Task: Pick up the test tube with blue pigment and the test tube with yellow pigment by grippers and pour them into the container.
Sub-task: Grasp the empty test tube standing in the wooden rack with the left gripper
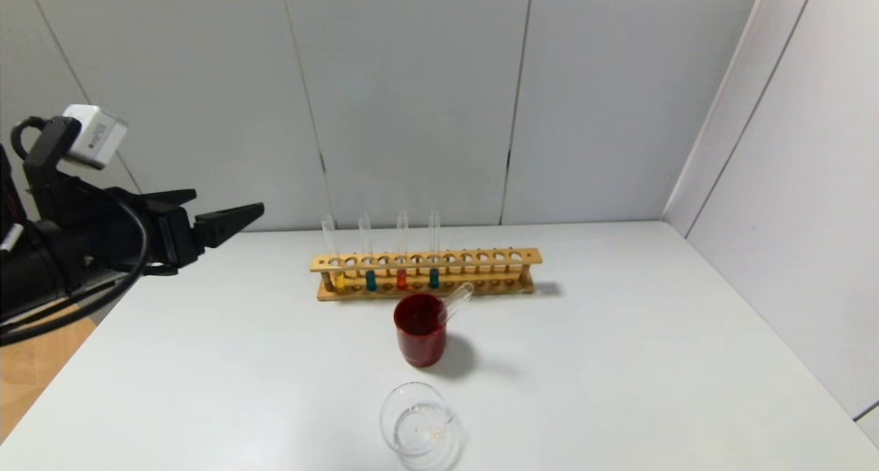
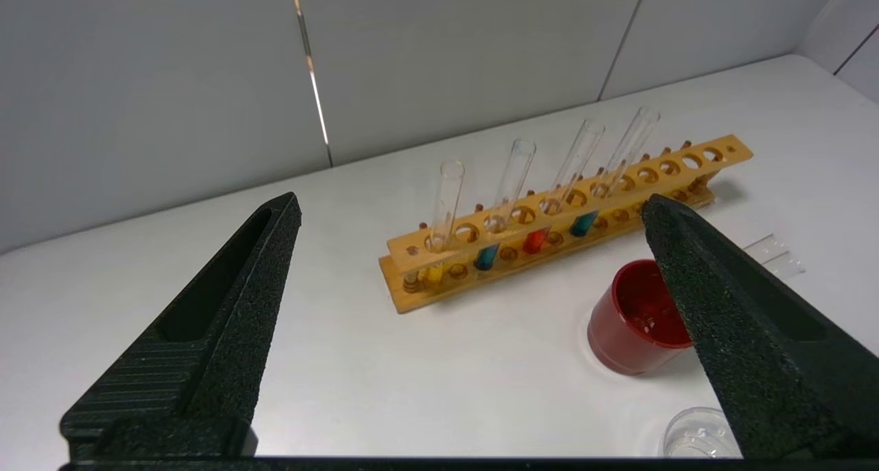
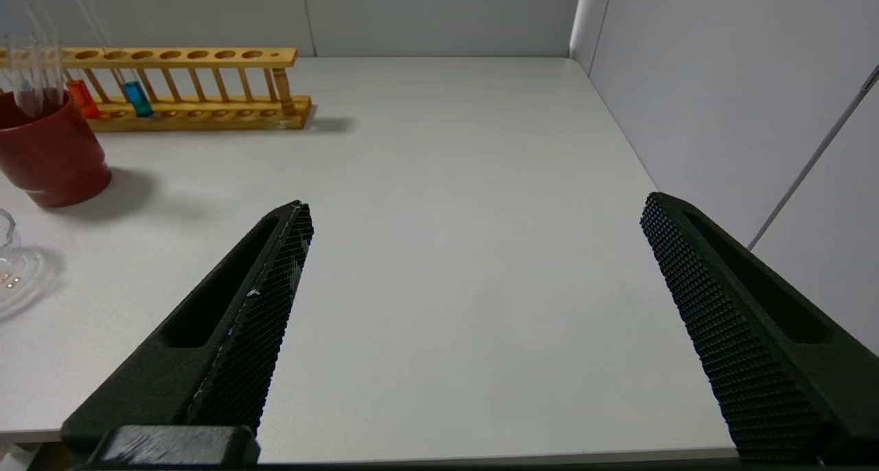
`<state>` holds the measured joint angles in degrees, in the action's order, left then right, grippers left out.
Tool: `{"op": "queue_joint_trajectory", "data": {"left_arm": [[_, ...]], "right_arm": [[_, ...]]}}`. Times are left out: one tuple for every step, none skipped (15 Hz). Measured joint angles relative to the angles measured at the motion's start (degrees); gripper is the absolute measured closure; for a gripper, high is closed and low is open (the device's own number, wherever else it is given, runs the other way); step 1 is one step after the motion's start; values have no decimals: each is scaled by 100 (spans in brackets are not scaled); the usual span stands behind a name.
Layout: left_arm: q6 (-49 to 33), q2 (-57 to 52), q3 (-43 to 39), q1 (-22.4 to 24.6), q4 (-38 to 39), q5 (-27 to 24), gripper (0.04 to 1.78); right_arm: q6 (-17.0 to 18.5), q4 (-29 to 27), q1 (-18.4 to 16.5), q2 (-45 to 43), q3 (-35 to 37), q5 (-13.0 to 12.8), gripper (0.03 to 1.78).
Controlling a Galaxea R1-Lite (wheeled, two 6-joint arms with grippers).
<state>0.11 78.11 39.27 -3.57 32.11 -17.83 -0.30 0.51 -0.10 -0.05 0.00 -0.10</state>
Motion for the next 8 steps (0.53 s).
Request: {"op": "queue_joint_trajectory", "data": {"left_arm": [[2,157,-285,-23,490,11,7],[11,356,-592,-44,1106,26,7],[22,557,-884,-59,1684,30,7],[27,764,-1151,-87,2260,32,7],[27,968,-1347,-130,2710,41,7],[24,1161,-1496,-188,3071,48,7],[16,1365,-1601,-249,3382,72,7],[-1,1563,-1675,-315,3657,98,7]], "right_arm": [[-2,0,0,0,0,2,7],[0,0,0,0,0,2,7],[0,0,0,0,0,0,7],[-2,0,0,0,0,0,7],[0,0,0,0,0,2,7],[-2,0,0,0,0,0,7],[-2,-2,0,0,0,0,7],[0,0,0,0,0,0,7]]}}
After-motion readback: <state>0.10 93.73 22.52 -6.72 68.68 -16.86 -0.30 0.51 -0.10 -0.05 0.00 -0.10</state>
